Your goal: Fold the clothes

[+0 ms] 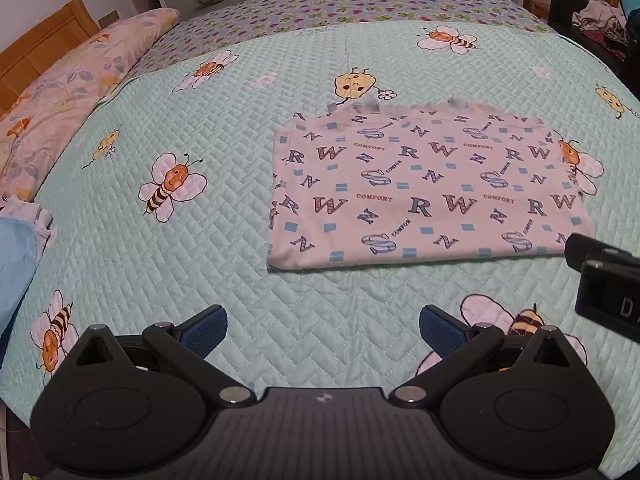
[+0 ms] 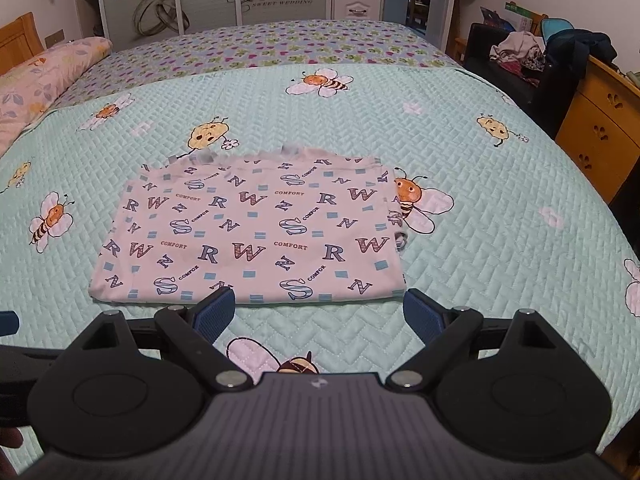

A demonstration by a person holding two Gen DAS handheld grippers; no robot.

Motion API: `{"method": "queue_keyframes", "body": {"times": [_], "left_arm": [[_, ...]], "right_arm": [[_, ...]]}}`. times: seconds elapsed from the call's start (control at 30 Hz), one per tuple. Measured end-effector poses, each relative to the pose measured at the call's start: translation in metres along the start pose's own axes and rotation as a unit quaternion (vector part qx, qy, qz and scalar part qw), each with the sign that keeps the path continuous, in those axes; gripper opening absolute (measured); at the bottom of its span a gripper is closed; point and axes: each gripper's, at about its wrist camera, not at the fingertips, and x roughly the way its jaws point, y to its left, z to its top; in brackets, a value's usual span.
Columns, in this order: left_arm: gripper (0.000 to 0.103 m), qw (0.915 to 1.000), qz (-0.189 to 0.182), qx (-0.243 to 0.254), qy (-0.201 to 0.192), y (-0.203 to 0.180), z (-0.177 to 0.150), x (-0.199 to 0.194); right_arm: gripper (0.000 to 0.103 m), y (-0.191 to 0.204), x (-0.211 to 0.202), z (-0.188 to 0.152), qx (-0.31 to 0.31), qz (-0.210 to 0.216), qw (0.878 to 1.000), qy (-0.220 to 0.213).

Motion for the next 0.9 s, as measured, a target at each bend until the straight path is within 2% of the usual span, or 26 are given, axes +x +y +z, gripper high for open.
{"method": "queue_keyframes", "body": {"times": [0.5, 0.9], "left_arm": [[0.102, 1.0, -0.005, -0.001, 0.006, -0.001, 0.013, 0.018], [0.102, 1.0, -0.009, -0.002, -0.001, 0.0, 0.012, 0.008]], "right_arm": [[0.091, 0.006, 0.02, 0.01, -0.001, 0.005, 1.0, 0.007], [0.091, 0.008, 0.011, 0.009, -0.004, 0.011, 1.0, 0.001]]}}
